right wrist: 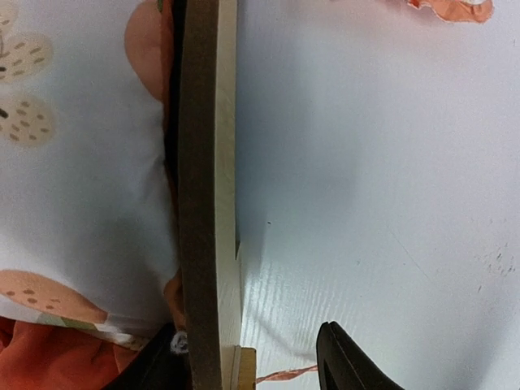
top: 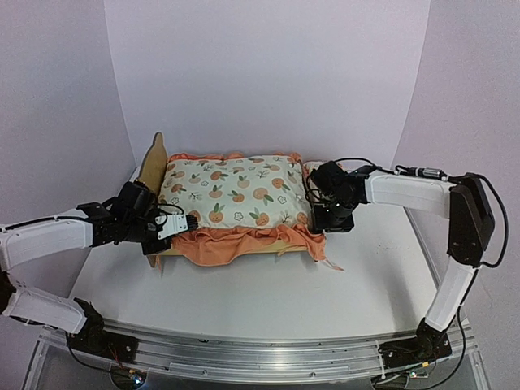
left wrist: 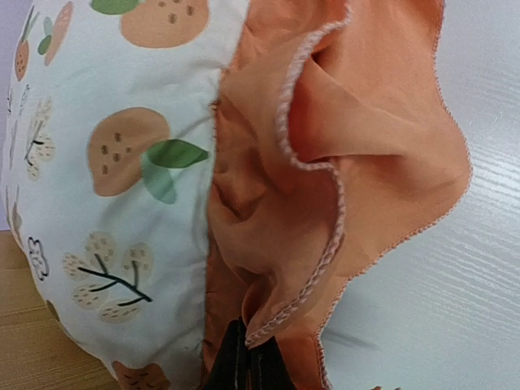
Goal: Set up the pet bed
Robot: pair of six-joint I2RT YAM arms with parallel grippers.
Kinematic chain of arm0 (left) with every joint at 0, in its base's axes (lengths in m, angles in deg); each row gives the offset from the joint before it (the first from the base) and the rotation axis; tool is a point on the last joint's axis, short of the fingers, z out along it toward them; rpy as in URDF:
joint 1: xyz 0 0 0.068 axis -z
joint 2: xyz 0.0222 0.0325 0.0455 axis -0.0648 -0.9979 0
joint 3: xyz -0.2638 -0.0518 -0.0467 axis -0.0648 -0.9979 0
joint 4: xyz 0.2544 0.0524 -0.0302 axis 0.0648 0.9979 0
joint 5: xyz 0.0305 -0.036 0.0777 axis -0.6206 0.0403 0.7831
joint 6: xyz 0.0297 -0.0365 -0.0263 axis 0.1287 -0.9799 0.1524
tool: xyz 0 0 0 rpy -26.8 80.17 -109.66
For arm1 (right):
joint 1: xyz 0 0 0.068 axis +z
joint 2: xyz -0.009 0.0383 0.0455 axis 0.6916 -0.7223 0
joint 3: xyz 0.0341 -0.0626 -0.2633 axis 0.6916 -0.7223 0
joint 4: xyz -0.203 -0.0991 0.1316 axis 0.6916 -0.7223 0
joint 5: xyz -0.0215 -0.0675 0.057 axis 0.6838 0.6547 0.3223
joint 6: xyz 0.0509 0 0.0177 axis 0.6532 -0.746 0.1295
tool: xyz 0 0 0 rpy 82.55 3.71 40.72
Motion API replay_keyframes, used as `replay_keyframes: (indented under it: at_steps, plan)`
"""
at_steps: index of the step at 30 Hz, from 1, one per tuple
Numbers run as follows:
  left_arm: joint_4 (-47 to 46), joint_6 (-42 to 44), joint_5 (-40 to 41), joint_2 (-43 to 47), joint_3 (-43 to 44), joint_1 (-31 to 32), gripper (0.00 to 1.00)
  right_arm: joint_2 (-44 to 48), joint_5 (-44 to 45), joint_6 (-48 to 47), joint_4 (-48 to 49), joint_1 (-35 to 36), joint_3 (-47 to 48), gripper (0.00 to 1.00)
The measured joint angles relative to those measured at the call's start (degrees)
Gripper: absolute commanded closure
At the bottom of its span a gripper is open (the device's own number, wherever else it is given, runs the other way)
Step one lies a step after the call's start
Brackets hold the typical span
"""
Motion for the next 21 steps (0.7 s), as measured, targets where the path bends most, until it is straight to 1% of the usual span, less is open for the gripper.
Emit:
replay_keyframes:
  at_steps: [3, 6, 8, 11, 14, 16, 18, 21]
  plan:
    - [3.8, -2.14, -4.52, -1.05, 5.6, -0.07, 0.8, 2.85, -0.14, -0.92, 0.13, -1.57, -2.66, 0.44]
    - [7.54, -4.76, -10.9, -1.11, 10.64, 0.43, 0.77, 6.06, -0.45, -2.44, -0.03, -4.2, -5.64, 0.44]
    - [9.17, -6.78, -14.81, -1.13, 13.27, 1.61, 0.72, 8.1, -1.01, -3.71, -0.57, -6.28, -7.21, 0.41]
    - [10.68, -9.55, -18.18, -1.32, 15.31, 4.05, 0.61, 10.1, -1.41, -6.16, -2.24, -8.89, -8.16, 0.37]
    - [11.15, -10.26, -18.58, -2.03, 15.49, 6.53, 0.49, 11.12, -2.23, -8.83, -3.75, -10.51, -8.17, 0.36]
    - [11.57, -9.67, -17.71, -2.86, 15.01, 8.46, 0.44, 11.66, -3.07, -10.53, -4.86, -10.87, -7.96, 0.37]
    - [12.3, -8.58, -16.36, -3.78, 14.04, 10.24, 0.42, 12.21, -3.98, -11.96, -6.56, -11.01, -7.22, 0.39]
    - [12.8, -5.97, -14.15, -5.66, 12.78, 11.59, 0.43, 13.65, -6.18, -12.87, -8.61, -10.91, -4.95, 0.39]
